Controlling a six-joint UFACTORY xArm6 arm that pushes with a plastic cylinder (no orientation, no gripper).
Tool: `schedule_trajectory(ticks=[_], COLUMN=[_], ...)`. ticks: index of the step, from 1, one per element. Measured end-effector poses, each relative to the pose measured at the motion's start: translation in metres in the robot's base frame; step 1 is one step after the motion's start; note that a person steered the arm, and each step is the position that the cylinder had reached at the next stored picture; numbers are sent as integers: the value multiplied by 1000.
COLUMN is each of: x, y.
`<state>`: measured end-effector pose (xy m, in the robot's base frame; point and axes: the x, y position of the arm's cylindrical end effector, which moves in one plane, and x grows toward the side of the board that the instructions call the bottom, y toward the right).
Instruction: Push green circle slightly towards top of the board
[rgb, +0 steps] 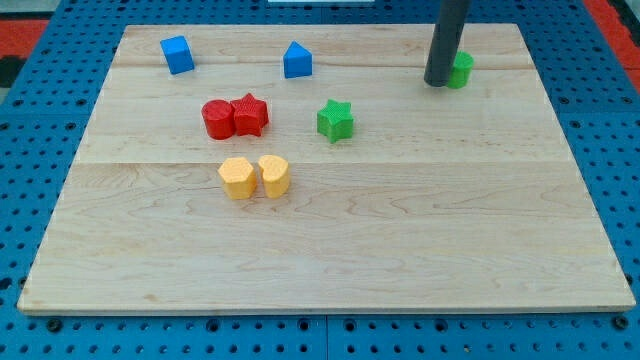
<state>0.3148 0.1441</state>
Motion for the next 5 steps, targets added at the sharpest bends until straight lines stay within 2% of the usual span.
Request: schedule_trajectory(ticks=[1,3,4,5], x=[6,-3,-25,-26], y=[7,63,37,28])
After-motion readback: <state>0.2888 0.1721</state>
